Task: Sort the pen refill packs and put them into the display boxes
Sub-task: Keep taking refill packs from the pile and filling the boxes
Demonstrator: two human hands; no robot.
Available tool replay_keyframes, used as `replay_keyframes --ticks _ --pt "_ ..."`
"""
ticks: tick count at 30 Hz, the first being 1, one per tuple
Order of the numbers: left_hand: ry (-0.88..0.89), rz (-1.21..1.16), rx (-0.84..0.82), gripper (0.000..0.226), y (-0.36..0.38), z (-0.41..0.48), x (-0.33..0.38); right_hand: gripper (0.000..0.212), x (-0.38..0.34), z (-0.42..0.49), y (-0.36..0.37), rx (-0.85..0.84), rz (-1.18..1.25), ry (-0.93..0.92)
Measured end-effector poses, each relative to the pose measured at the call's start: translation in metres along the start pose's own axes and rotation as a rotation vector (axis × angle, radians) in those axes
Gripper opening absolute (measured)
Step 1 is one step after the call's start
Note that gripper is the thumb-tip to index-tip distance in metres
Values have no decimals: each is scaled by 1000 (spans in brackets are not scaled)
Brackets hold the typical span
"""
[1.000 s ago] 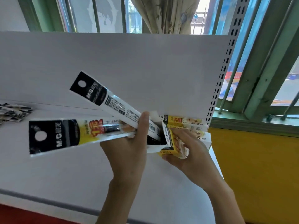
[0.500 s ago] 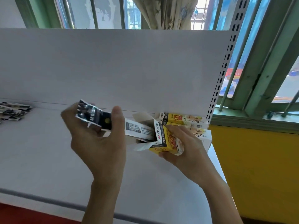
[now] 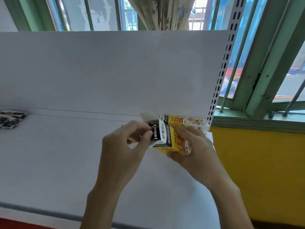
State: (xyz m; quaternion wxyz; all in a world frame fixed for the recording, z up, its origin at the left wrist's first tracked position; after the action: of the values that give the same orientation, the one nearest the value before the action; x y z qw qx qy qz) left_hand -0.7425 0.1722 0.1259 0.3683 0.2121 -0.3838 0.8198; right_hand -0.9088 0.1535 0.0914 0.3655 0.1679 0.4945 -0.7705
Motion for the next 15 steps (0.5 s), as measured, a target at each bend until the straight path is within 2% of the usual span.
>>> replay_keyframes --ticks 2,4,8,12,15 --pt "-133 -184 87 12 0 1 -10 66 2 -1 -7 -1 -39 7" --pt "-243 -294 79 21 8 1 -21 67 3 -1 -13 0 -102 0" --pt "-312 -244 -16 20 27 2 -29 67 7 -3 -16 -17 -203 14" --pt "-353 -182 -257 12 55 -2 -38 66 21 -3 -6 -85 -293 58" --pt "-326 -135 -272 17 63 -5 -45 65 40 0 3 -101 -274 160"
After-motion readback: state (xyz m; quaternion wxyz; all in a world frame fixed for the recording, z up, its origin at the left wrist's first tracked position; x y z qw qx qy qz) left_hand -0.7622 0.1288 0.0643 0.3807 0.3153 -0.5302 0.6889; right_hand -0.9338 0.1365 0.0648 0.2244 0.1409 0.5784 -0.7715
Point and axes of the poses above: each hand's wrist, its own z-axis towards the middle knuckle, its own y-axis out of the palm, x = y × z, the point moved 6 cm from there along z, towards the middle knuckle, and after that the axes turned 7 degrees about z, right-handed, at the moved point
